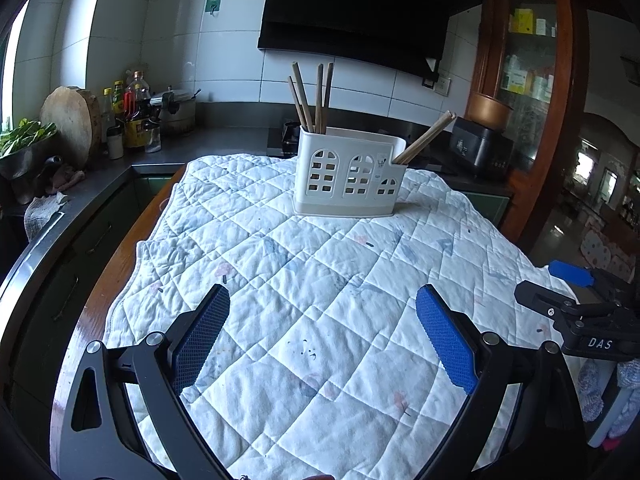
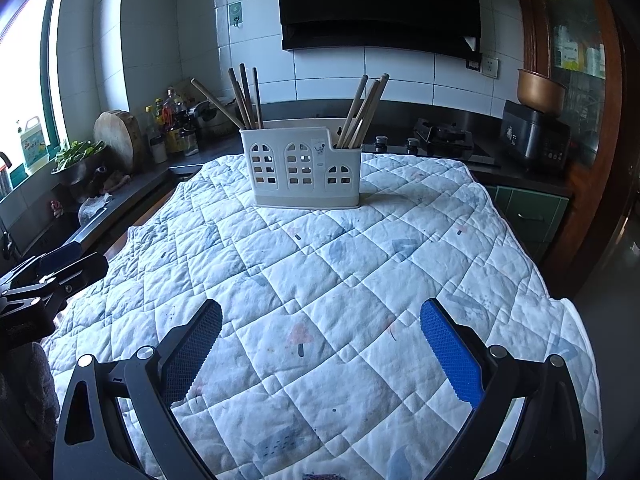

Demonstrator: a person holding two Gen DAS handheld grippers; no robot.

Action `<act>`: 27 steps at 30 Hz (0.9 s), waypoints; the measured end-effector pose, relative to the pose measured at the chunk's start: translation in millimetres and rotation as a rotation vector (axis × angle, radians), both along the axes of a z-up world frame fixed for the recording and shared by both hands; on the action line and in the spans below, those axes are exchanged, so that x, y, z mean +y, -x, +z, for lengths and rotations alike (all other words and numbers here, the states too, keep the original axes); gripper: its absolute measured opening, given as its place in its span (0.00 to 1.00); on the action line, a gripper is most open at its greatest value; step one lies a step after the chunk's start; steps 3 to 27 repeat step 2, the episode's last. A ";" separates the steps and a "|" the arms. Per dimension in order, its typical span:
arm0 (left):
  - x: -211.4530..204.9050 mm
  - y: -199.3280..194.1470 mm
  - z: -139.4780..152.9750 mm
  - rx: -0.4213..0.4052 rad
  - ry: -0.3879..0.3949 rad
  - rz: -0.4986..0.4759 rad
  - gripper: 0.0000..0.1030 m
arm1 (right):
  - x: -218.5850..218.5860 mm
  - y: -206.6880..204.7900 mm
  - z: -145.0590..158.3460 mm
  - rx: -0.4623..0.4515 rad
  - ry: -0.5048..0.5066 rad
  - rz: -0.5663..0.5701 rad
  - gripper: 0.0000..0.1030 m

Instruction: Organize utensils

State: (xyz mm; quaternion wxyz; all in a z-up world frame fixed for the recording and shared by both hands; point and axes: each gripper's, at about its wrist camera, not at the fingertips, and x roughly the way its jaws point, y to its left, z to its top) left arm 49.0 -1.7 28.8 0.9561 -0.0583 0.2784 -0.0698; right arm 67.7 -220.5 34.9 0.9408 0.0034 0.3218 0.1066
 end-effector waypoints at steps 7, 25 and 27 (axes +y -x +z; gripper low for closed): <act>1.5 0.3 0.3 -0.001 0.013 -0.004 0.91 | -0.2 0.2 0.1 0.001 0.002 -0.001 0.93; 1.5 0.3 0.3 -0.001 0.013 -0.004 0.91 | -0.2 0.2 0.1 0.001 0.002 -0.001 0.93; 1.5 0.3 0.3 -0.001 0.013 -0.004 0.91 | -0.2 0.2 0.1 0.001 0.002 -0.001 0.93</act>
